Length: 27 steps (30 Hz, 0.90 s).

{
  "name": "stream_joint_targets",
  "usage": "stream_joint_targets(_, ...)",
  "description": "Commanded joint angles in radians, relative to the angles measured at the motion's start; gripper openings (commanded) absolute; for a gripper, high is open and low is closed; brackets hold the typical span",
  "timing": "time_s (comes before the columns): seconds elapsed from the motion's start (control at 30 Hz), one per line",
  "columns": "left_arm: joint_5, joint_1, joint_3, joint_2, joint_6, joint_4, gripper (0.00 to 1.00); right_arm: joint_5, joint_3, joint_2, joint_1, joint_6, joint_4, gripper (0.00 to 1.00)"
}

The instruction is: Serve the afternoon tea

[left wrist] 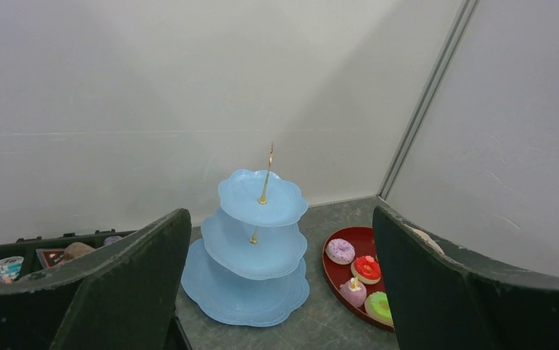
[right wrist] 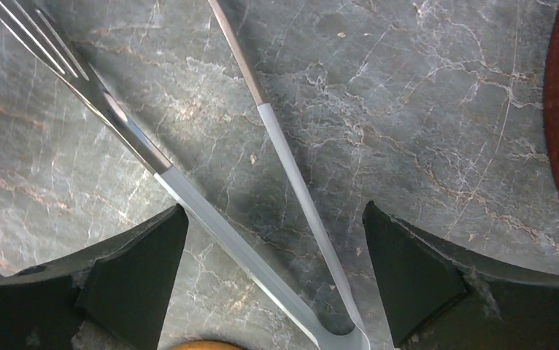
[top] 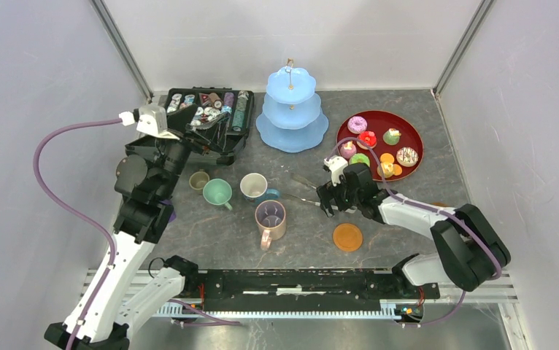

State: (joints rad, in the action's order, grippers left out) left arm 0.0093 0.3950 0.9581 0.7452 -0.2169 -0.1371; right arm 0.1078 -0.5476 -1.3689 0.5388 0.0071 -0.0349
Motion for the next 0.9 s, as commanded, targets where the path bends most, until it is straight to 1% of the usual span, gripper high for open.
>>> stream_joint_targets(0.0, 0.007, 0.006, 0.008, 0.025, -0.055, -0.041, 1.0, -0.063, -0.046, -0.02, 0.02, 0.109, -0.076, 0.98)
stream_joint_targets(0.07, -0.005, 0.015, 0.055, 0.057, -0.081, -0.005, 1.0, -0.099, -0.059, -0.036, 0.026, 0.162, -0.082, 0.99)
stream_joint_targets(0.1, -0.002, 0.018, 0.098, 0.082, -0.094, 0.023, 1.0, -0.15, -0.079, -0.048, 0.026, 0.204, -0.059, 0.99)
stream_joint_targets(0.2, 0.078, 0.028, 0.253, 0.17, -0.139, 0.093, 1.0, -0.152, -0.134, -0.108, 0.032, 0.261, -0.029, 0.9)
stream_joint_targets(0.27, 0.122, 0.039, 0.362, 0.241, -0.167, 0.13, 1.0, -0.151, -0.16, -0.137, 0.05, 0.291, -0.036, 0.87)
stream_joint_targets(0.37, 0.134, 0.061, 0.434, 0.297, -0.169, 0.132, 1.0, -0.214, -0.197, -0.175, 0.079, 0.356, -0.018, 0.85)
stream_joint_targets(0.47, 0.108, 0.071, 0.423, 0.3, -0.121, 0.132, 1.0, -0.253, -0.223, -0.199, 0.092, 0.449, 0.015, 0.82)
stream_joint_targets(0.6, 0.027, 0.083, 0.33, 0.262, -0.019, 0.132, 1.0, -0.326, -0.217, -0.188, 0.134, 0.545, 0.032, 0.81)
stream_joint_targets(0.7, -0.005, 0.089, 0.258, 0.233, 0.023, 0.132, 1.0, -0.408, -0.195, -0.165, 0.174, 0.592, 0.033, 0.81)
stream_joint_targets(0.77, -0.039, 0.096, 0.218, 0.211, 0.04, 0.11, 1.0, -0.426, -0.181, -0.157, 0.192, 0.621, 0.032, 0.81)
stream_joint_targets(0.87, -0.047, 0.104, 0.194, 0.191, 0.062, 0.091, 1.0, -0.435, -0.173, -0.163, 0.229, 0.606, -0.001, 0.81)
